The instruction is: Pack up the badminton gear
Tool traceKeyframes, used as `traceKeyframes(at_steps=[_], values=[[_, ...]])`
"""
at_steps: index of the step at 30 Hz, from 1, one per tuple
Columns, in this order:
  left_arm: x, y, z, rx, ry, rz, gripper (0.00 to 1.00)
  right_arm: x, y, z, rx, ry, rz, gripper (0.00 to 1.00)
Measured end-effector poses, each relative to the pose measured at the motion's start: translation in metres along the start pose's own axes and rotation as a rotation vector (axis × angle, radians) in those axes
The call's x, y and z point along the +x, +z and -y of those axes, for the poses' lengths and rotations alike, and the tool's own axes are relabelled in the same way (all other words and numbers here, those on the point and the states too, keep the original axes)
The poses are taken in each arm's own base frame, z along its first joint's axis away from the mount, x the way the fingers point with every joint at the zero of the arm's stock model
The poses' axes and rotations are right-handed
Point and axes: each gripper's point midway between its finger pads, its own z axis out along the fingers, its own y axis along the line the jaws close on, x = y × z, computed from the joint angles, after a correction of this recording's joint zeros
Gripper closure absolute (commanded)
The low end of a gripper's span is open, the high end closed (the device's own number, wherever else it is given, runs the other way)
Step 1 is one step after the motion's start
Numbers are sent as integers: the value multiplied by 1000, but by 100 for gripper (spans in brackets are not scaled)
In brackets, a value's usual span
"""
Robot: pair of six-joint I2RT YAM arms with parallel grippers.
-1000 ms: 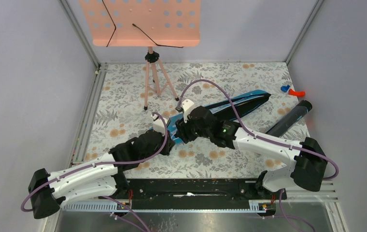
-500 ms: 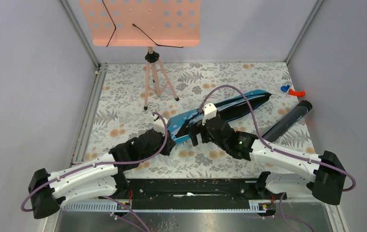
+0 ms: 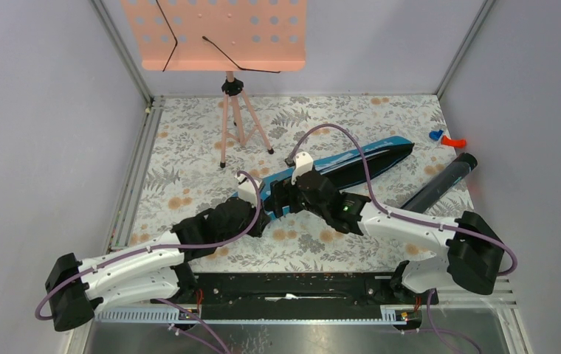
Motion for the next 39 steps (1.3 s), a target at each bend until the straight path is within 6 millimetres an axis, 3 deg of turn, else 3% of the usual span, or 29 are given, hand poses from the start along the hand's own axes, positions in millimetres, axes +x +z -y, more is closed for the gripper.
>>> traceKeyframes(at_steps=[10,15,20,27,35,39], values=[[6,2,-4,-20,7,-25,100,8,9,-8,-20,14,-63,27],[12,1,-8,-31,20,-46,100,21,9,-23,-118,-6,-130,37],[19,-1,-11,-37,33,-72,100,32,11,-38,-206,-9,-184,39],[26,-2,-10,4,57,-70,100,38,12,-47,-274,-34,-205,59],[30,-10,-14,16,64,-59,100,41,12,-61,-355,-39,-220,96],[24,-13,-12,24,58,-31,100,35,6,-61,-358,-43,-204,100]])
